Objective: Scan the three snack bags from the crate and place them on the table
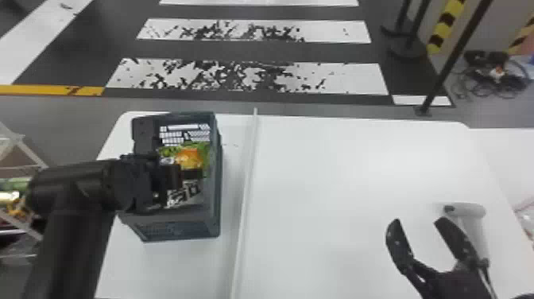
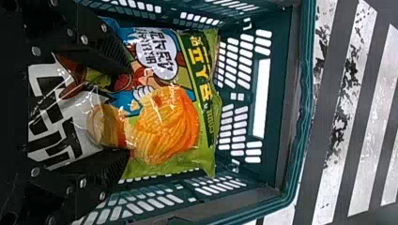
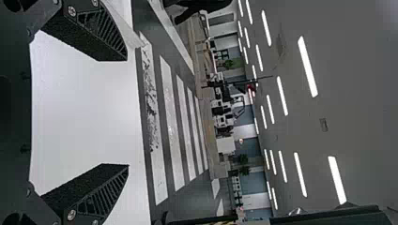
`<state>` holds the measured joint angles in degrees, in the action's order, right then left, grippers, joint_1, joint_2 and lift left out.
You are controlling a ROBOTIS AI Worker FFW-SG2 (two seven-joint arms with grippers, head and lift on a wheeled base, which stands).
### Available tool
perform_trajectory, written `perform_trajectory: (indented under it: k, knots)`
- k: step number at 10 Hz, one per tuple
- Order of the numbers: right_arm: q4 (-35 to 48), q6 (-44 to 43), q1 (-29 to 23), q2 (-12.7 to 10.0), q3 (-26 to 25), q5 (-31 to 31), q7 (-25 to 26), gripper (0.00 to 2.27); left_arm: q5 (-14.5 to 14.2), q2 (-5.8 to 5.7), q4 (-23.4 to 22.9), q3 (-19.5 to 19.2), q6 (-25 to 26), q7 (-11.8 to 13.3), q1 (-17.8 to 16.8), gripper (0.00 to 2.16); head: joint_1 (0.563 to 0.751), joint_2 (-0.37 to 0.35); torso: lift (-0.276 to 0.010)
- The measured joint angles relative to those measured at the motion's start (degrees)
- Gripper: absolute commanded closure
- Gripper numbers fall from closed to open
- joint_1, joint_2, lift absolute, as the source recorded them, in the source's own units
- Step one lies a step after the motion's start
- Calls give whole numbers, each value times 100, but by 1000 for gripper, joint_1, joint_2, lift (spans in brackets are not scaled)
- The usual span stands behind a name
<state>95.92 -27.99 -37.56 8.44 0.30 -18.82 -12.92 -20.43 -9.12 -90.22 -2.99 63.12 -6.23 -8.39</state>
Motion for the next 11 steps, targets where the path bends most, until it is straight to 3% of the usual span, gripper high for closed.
perform_trajectory:
  k: [2, 6, 11]
  knots:
    - [1, -27, -33, -9, -2, -30, 0, 124, -7, -11, -329, -64, -224, -158, 261, 2135, 695, 50, -37]
    - [117, -216, -248, -35, -38, -110, 51, 127, -5, -46, -1332, -257, -852, -118, 1056, 2135, 695, 60, -37]
    - [287, -912, -659, -37, -153, -271, 54, 127, -144, 13, -2641, -534, -1447, -115, 2076, 2135, 695, 43, -37]
